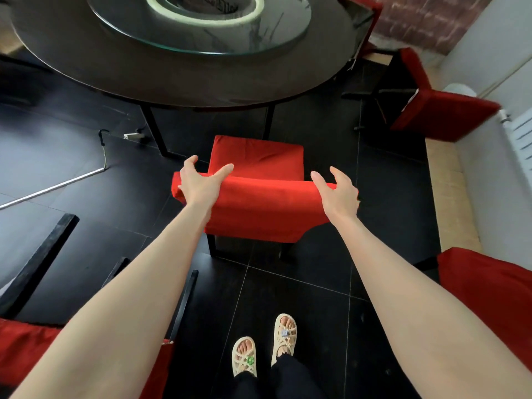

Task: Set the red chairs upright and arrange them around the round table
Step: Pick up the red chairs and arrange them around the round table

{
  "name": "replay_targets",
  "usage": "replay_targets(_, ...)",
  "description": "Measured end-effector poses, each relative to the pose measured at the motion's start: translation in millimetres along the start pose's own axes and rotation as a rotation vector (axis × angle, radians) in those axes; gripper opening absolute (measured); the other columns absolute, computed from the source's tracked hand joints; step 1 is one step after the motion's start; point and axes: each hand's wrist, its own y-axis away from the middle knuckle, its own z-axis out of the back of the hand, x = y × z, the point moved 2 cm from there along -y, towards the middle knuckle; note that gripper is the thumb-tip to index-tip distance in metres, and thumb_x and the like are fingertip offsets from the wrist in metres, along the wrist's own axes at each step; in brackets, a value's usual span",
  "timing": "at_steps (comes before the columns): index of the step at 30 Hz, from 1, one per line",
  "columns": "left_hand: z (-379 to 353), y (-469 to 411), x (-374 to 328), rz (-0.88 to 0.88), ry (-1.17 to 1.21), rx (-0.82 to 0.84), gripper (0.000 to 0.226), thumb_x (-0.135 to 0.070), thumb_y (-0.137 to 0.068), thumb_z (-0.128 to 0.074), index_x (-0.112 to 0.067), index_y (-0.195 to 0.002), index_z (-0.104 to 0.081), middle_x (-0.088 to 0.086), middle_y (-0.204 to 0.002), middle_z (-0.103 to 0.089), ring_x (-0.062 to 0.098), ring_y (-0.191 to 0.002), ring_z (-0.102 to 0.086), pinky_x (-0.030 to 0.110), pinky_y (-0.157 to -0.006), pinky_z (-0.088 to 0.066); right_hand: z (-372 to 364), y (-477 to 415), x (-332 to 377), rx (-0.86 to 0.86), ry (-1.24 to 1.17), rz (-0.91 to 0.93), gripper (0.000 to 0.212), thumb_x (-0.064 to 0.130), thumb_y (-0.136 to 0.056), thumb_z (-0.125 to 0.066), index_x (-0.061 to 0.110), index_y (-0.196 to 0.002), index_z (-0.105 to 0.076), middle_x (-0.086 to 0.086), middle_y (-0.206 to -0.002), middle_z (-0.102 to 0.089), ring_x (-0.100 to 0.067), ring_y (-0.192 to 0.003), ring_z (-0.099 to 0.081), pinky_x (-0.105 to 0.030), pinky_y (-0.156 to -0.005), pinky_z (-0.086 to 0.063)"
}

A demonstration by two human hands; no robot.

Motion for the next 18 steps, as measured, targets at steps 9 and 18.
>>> replay_targets(9, -76, 42, -81, -0.140, 0.122, 0.269, 0.078, -0.039, -0.073, -0.083, -0.021, -0.139, -0.046, 0.003, -0.138, -0.050, 0.014, -0.125, -0.049, 0.024, -0.097, -0.039, 85, -3, 9, -0.177, -0.213, 0.079, 0.066, 0.057, -0.090, -0.056, 0.019, -0.144, -0.045, -0.001, -0.151, -0.041, -0.020, -0.138, -0.038, -0.039, -0.110, -0.031)
replay_targets(18, -157, 96, -159, -0.256, 0.145, 0.497, 0.068, -0.042, -0.078, -0.079, -0.019, -0.135, -0.050, 0.001, -0.127, -0.057, 0.012, -0.108, -0.056, 0.022, -0.084, -0.041, 185, -11, -5, -0.381, -0.305, 0.068, 0.063, 0.056, -0.092, -0.054, 0.020, -0.143, -0.045, -0.001, -0.149, -0.043, -0.020, -0.135, -0.040, -0.041, -0.110, -0.036)
